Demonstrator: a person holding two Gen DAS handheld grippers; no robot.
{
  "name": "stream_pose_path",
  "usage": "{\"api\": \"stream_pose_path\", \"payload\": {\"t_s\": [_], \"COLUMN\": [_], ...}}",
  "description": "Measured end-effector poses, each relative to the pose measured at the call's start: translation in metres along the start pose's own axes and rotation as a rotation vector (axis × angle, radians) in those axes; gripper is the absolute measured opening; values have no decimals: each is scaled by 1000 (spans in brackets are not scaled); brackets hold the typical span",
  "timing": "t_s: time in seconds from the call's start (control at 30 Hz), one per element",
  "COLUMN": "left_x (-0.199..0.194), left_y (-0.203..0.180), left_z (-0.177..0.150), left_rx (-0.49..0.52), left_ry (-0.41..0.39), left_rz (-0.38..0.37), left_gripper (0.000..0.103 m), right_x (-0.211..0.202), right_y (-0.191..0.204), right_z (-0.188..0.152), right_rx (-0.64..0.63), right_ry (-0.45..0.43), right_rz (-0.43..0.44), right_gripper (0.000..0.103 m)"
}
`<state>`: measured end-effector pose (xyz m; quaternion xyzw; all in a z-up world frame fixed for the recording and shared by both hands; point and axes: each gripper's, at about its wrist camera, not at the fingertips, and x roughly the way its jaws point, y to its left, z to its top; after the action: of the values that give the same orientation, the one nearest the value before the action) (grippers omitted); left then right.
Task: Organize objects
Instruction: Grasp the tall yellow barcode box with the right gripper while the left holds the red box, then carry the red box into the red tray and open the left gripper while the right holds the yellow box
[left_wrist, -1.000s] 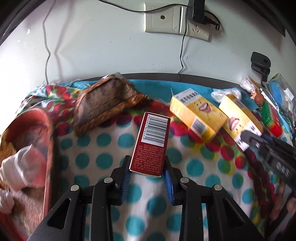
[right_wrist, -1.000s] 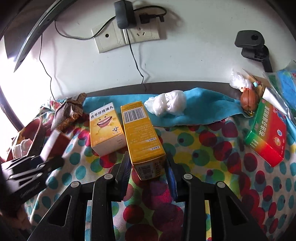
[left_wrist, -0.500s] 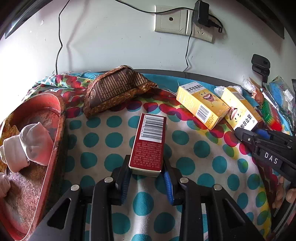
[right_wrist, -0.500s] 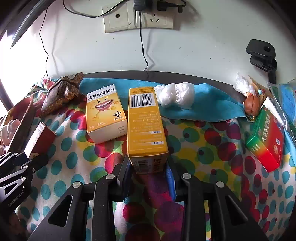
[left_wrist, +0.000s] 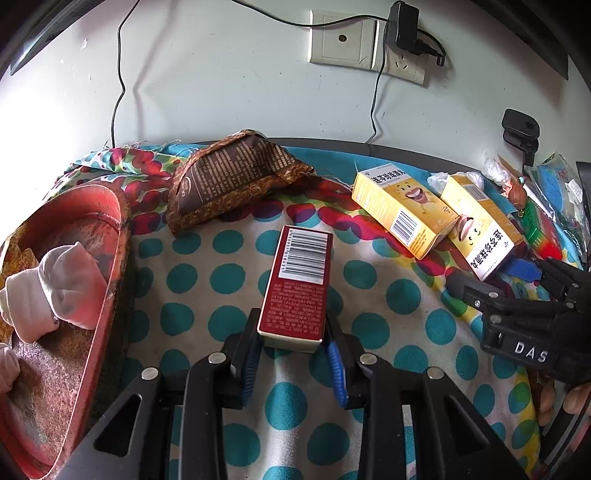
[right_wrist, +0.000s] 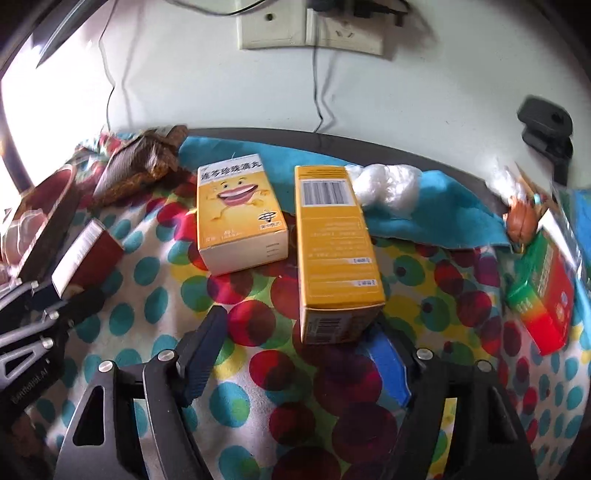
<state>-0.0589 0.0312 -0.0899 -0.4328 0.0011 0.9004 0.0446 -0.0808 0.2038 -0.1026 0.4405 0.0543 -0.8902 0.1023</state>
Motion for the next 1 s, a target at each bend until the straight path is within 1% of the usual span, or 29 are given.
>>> {"api": "stream_pose_path", "payload": {"t_s": [0.03,0.07,0.1,0.13,0.17,0.2,0.23,0.27,0.3,0.33,0.47,0.57,0.73,1.0], "left_x": [0,0,0,-1,-1,0,0,0,0,0,-1,-1,-1,-2], "left_y": [0,0,0,-1,0,1,1,1,1,1,1,1,0,7], "left_z": [0,0,-1,-1,-1,-1,-1,-1,-1,-1,-1,-1,-1,-2], "left_rx": [0,-1,0,1,1,0,0,1,1,1,2,2,1,-33], "left_ry": [0,0,0,0,0,0,0,0,0,0,0,0,-1,-7], "left_rz": [0,-1,0,1,0,-1,-1,0,0,0,1,2,8,0], "left_gripper": [33,33,33,33,33,33,33,33,33,33,33,33,32,31], "right_x": [0,-1,-2,-4,-5,-7,-8,-8,-8,-8,-10,-13,-23,-25], "right_y": [0,0,-3,-7,-13,-19,-26,-31,-34,-33,-22,-15,-20,-19], "right_z": [0,0,0,-1,-2,-2,-3,-5,-5,-4,-2,-2,-2,-1], "right_rx": [0,3,22,45,73,106,143,167,181,182,136,111,129,121], "right_ry": [0,-2,-8,-16,-26,-35,-43,-48,-50,-50,-60,-79,-124,-129], "right_rz": [0,-5,-13,-2,20,41,49,58,71,63,49,20,-11,-43], "right_gripper": [72,70,64,59,57,48,43,39,38,34,31,31,30,30]}}
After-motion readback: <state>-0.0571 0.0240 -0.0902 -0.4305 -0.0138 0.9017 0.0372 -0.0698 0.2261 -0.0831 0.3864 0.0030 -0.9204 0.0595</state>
